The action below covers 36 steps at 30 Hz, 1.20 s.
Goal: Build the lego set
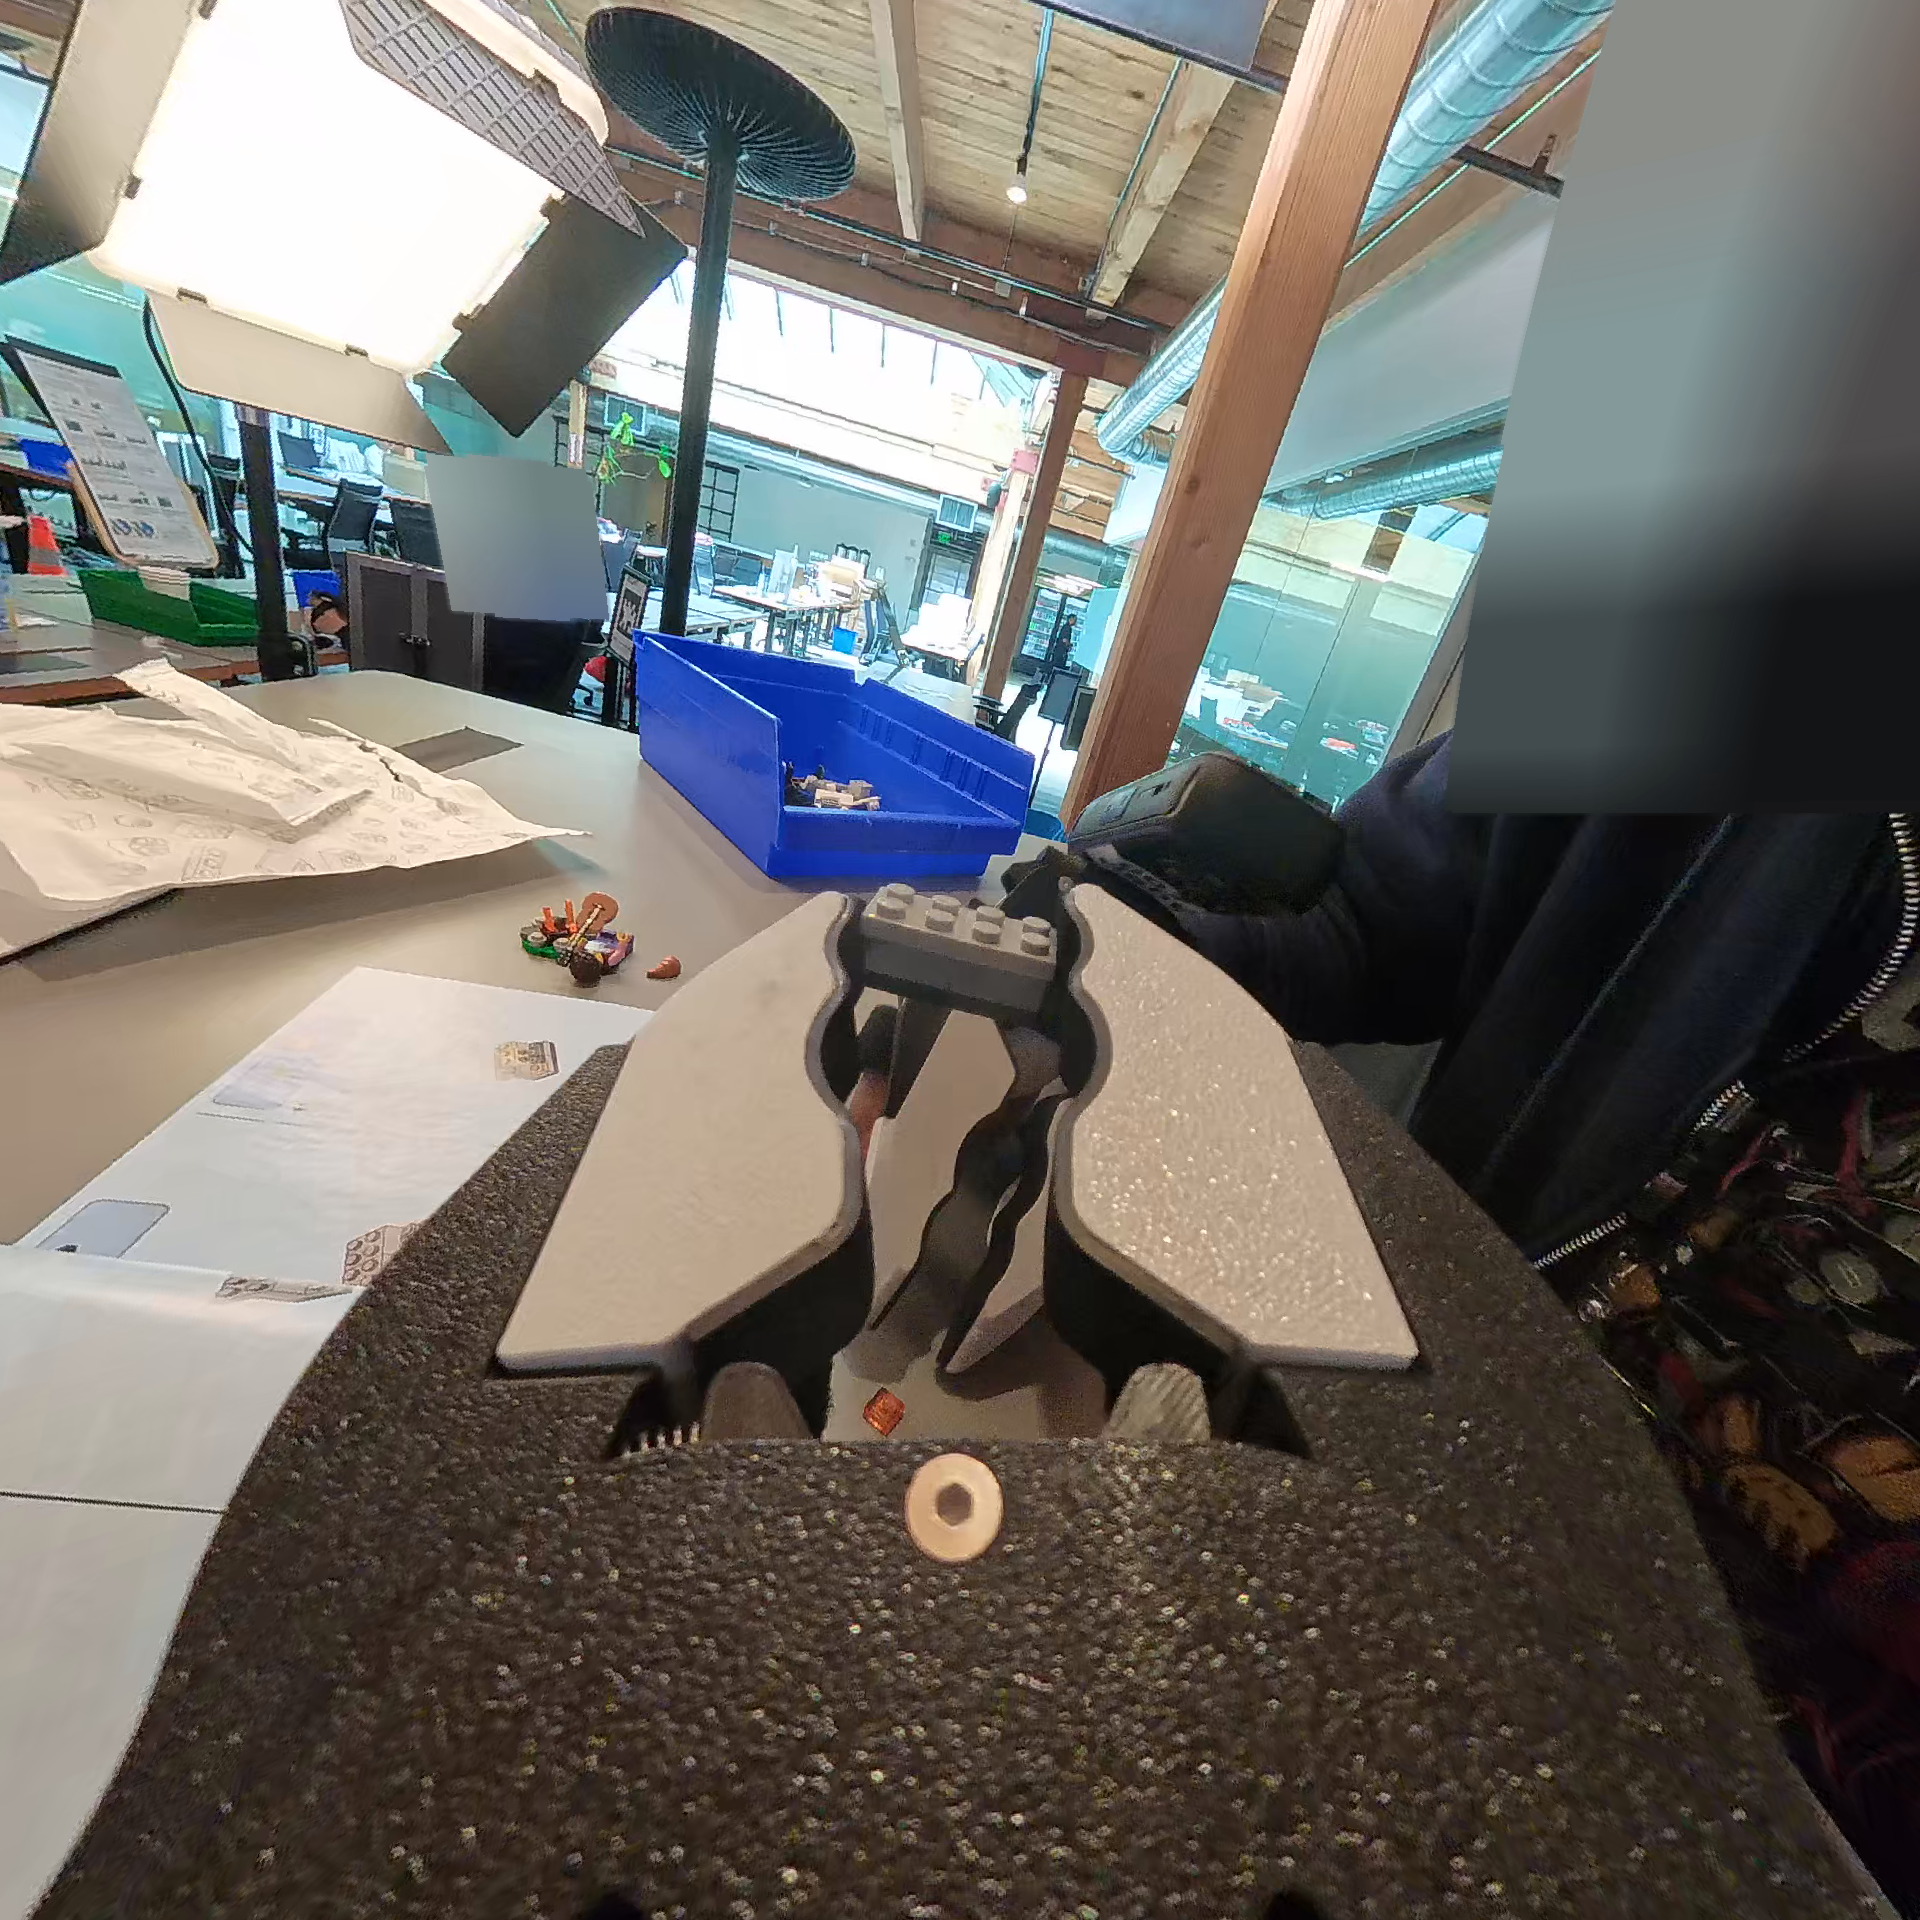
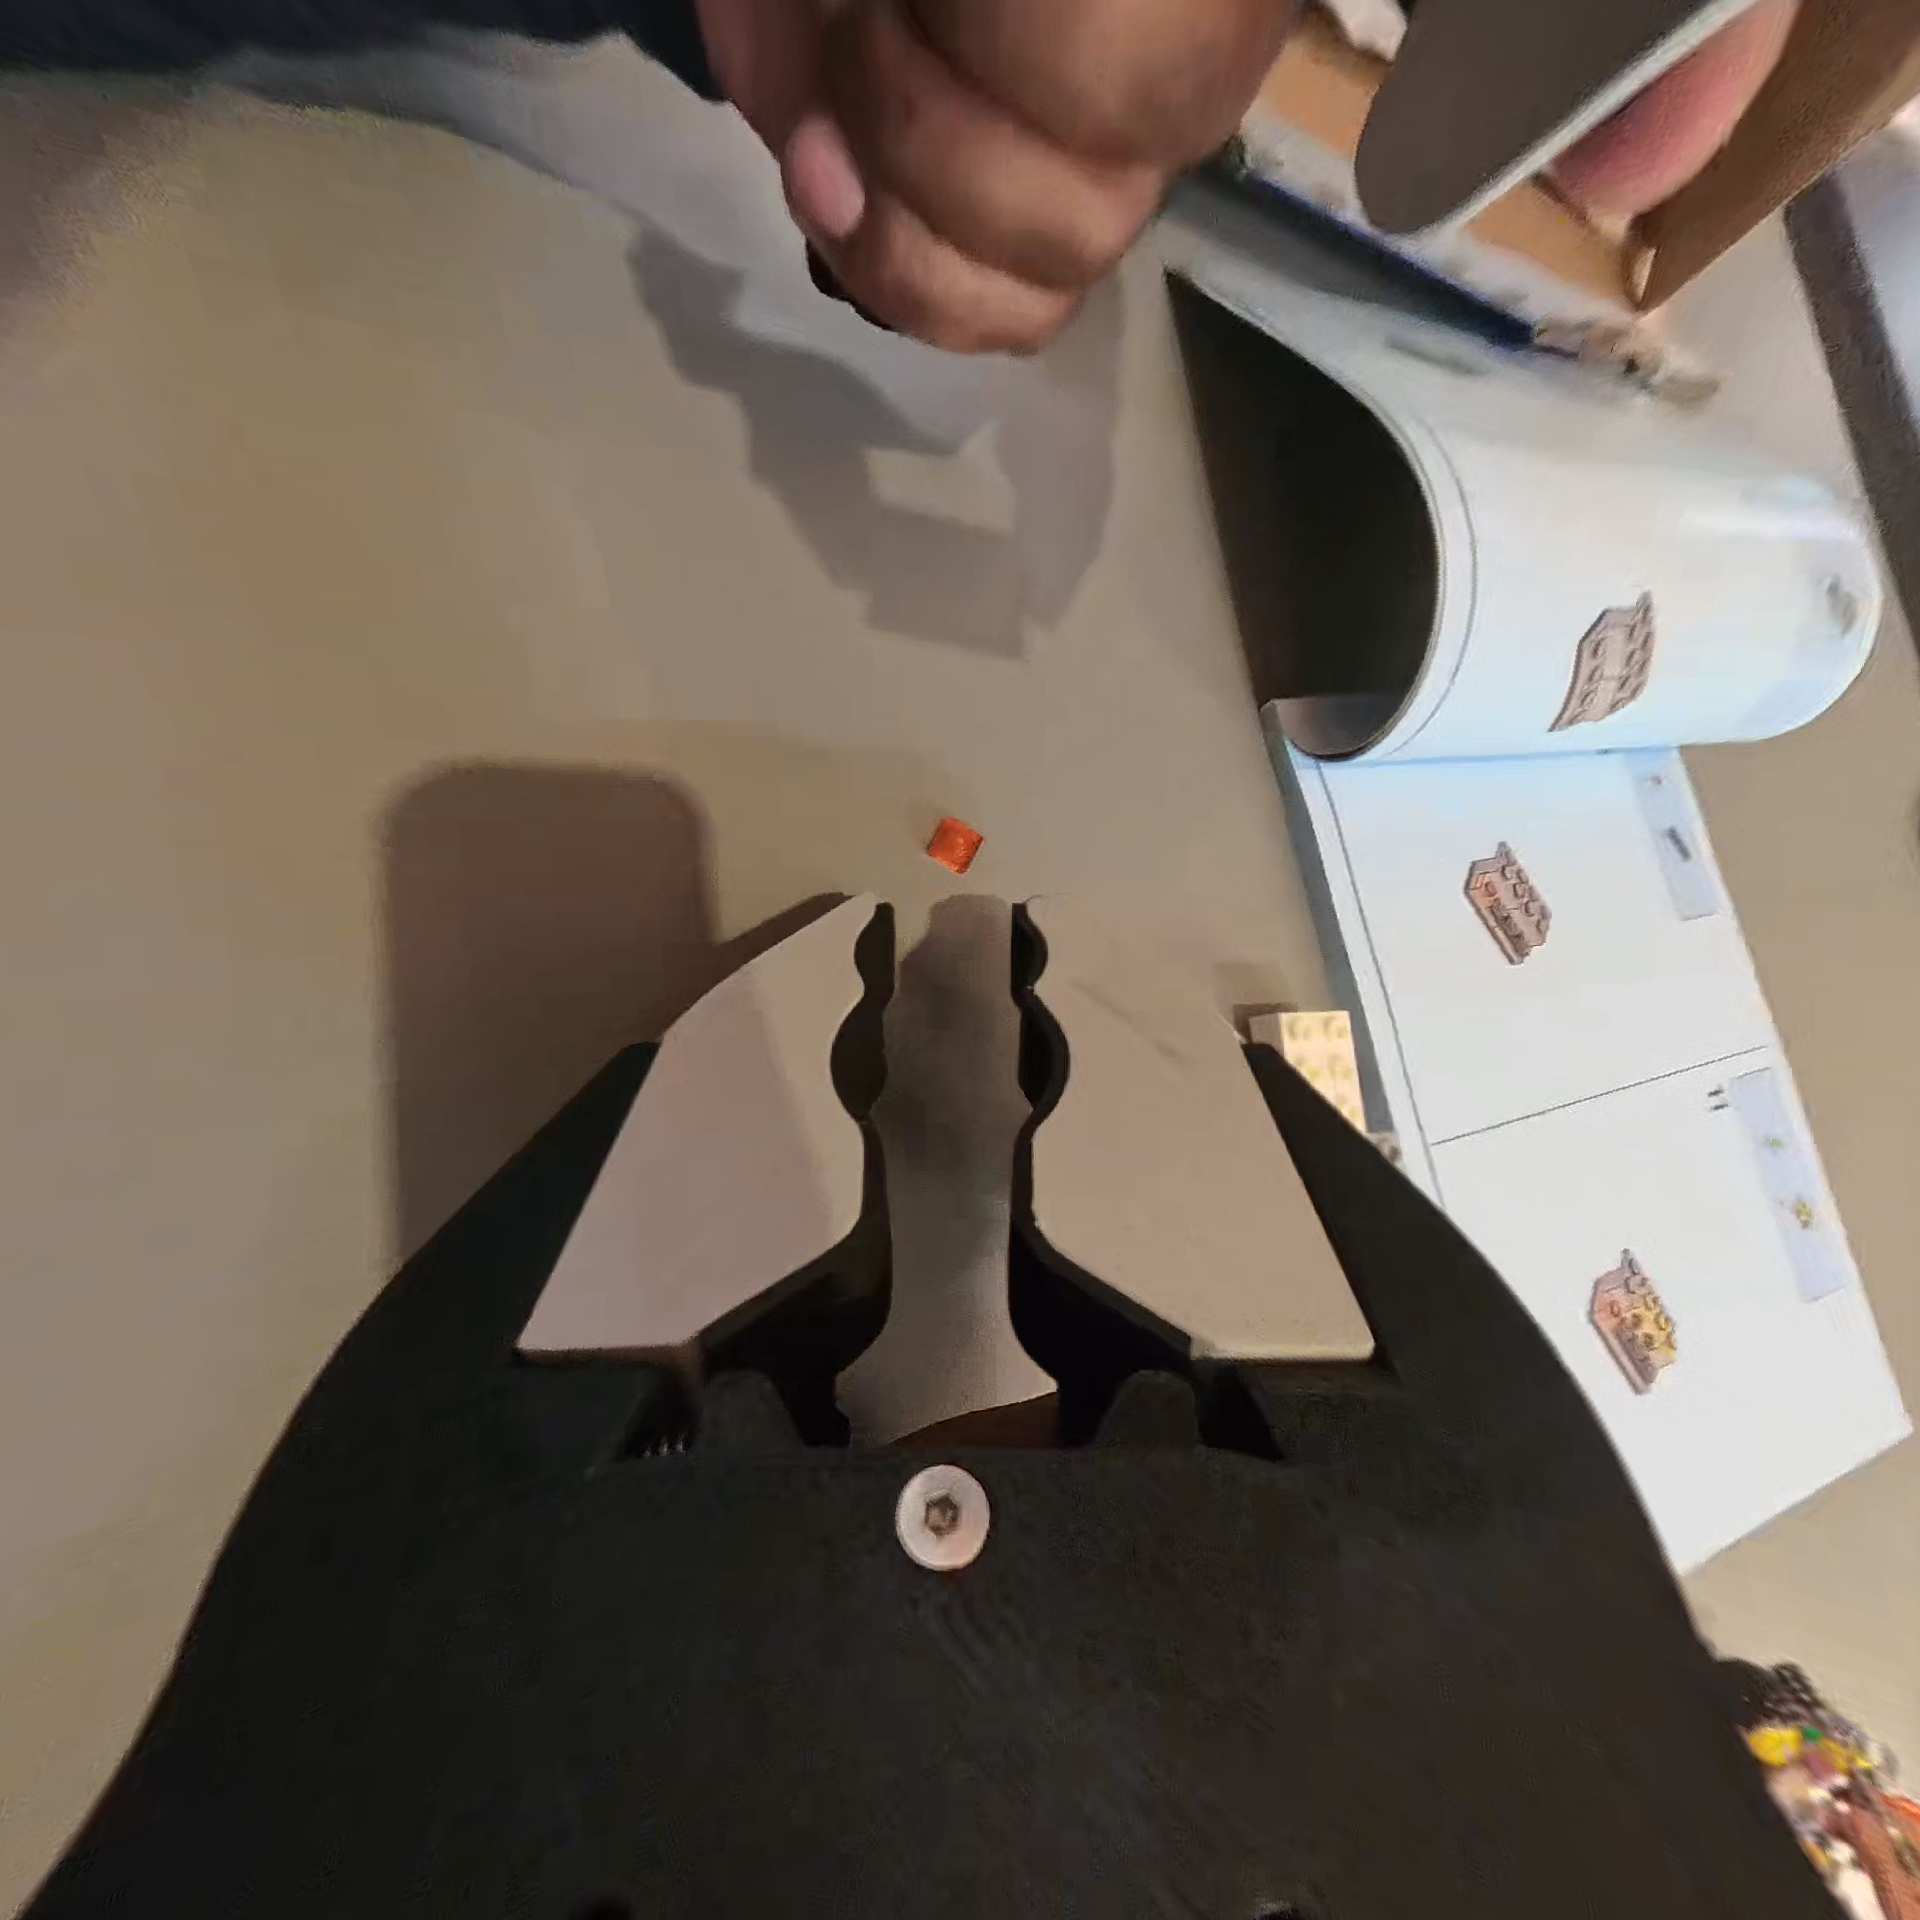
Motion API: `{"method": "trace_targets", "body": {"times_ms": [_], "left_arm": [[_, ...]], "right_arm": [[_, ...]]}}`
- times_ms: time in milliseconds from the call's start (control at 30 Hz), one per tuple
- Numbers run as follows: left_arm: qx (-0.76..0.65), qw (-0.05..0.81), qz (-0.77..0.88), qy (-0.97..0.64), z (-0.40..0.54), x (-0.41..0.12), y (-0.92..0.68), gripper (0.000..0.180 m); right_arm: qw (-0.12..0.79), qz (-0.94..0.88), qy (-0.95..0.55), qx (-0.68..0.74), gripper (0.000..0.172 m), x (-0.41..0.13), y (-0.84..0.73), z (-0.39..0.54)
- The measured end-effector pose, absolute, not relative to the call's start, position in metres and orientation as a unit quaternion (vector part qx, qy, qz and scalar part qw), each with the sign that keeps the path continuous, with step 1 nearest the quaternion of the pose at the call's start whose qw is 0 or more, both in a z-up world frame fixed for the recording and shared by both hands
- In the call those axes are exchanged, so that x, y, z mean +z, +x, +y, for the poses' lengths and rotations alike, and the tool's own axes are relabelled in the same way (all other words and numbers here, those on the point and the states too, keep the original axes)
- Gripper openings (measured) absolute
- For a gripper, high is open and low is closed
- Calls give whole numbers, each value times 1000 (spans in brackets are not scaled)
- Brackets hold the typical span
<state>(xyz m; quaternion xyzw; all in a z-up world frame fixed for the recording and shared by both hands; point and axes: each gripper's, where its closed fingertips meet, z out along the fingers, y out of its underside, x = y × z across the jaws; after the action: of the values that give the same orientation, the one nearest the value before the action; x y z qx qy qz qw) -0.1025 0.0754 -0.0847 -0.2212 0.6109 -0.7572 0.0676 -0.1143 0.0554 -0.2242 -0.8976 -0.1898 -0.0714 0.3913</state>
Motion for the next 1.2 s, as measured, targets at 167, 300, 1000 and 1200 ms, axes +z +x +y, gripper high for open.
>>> {"method": "trace_targets", "body": {"times_ms": [167, 300, 1000, 1200], "left_arm": [[-758, 70, 610, -218, 77, -83, -104, 35], [-762, 71, 607, -214, 78, -79, -105, 35], [-764, 54, 606, -215, 74, -84, -104, 35], [-761, 46, 610, -215, 71, -89, -104, 35]], "right_arm": [[376, -146, -914, -39, 19, -228, -118, 67], [368, -136, -918, -52, 20, -228, -116, 70], [380, -139, -913, -47, 6, -223, -111, 65], [403, -158, -899, -64, 6, -216, -118, 65]]}}
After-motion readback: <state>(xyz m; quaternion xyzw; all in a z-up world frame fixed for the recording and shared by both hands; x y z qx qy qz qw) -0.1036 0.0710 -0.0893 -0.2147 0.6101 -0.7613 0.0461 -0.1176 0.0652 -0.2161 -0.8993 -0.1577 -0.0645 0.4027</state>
